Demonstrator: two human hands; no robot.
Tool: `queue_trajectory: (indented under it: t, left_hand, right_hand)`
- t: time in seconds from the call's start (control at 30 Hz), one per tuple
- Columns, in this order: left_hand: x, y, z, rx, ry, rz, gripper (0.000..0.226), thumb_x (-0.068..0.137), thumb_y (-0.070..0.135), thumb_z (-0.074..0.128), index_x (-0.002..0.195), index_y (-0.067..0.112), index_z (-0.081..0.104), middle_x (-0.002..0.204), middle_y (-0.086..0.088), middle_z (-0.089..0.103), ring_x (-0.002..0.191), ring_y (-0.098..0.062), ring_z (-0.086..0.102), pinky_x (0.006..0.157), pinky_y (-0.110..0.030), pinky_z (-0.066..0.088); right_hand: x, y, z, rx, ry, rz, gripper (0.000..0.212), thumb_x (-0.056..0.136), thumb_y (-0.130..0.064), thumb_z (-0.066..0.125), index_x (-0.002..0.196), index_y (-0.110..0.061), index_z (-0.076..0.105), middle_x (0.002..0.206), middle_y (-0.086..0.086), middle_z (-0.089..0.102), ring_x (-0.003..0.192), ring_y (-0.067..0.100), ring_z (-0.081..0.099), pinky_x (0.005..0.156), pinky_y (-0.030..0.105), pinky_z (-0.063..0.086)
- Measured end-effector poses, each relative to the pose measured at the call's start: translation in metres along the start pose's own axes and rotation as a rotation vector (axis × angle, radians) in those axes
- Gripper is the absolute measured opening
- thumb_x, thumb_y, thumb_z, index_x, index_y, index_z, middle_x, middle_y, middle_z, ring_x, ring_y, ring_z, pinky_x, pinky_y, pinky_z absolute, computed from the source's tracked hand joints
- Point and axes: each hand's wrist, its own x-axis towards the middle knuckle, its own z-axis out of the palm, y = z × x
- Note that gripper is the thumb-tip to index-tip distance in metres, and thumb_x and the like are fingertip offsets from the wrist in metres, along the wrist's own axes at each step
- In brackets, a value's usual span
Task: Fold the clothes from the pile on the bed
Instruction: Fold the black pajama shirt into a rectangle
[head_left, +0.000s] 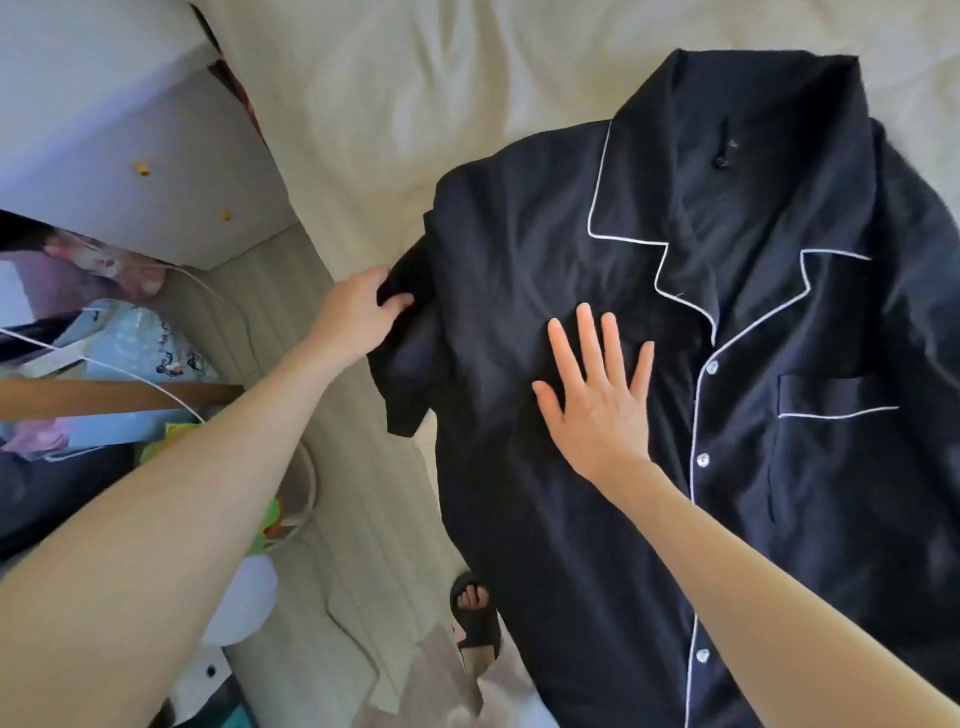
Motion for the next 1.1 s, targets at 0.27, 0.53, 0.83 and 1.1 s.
queue_trajectory:
  t: [0.27,0.53,0.83,1.1]
  left_hand:
    - [-0.043,-0.082,-0.056,0.128,0.225,-0.092,0.036,0.093,0.034,0.056,0.075,0.003,0.048,0.065,-0.007,0.049,0.07,-0.031,0.049,0.061,-0.033,0.03]
    - [-0.082,-0.032,-0.075,0.189,0.117,-0.025,0.031,0.092,0.034,0.057,0.08,0.005,0.055,0.071,-0.004,0.056,0.074,-0.026,0.05,0.063,-0.032,0.034]
    - [-0.177,0.17,-0.021,-0.223,-0.146,0.339,0.033,0.094,0.038,0.051,0.098,0.01,0.069,0.097,-0.003,0.071,0.094,-0.017,0.062,0.079,-0.025,0.041]
    - [-0.175,0.097,0.053,0.056,-0.181,0.266,0.066,0.09,0.026,0.061,0.146,0.016,0.027,0.152,-0.008,0.027,0.14,-0.024,0.026,0.112,-0.036,0.027]
  right_hand:
    - [0.001,-0.001,0.005,-0.025,0.021,0.001,0.064,0.094,-0.042,0.044,0.15,-0.02,0.022,0.157,0.01,0.019,0.145,0.032,0.014,0.112,0.062,0.009]
    - [-0.013,-0.019,-0.025,0.201,-0.025,0.103,0.06,0.099,-0.034,0.042,0.152,-0.021,0.016,0.16,0.005,0.005,0.147,0.024,0.0,0.115,0.054,0.005]
    - [-0.151,-0.009,-0.076,1.45,0.184,0.74,0.026,0.099,-0.038,0.042,0.123,-0.034,0.051,0.128,-0.007,0.058,0.107,0.0,0.058,0.097,0.026,0.041]
    - [-0.186,0.036,-0.048,1.279,0.167,0.93,0.042,0.097,-0.033,0.045,0.139,-0.023,0.043,0.13,-0.003,0.054,0.119,0.014,0.051,0.108,0.038,0.037]
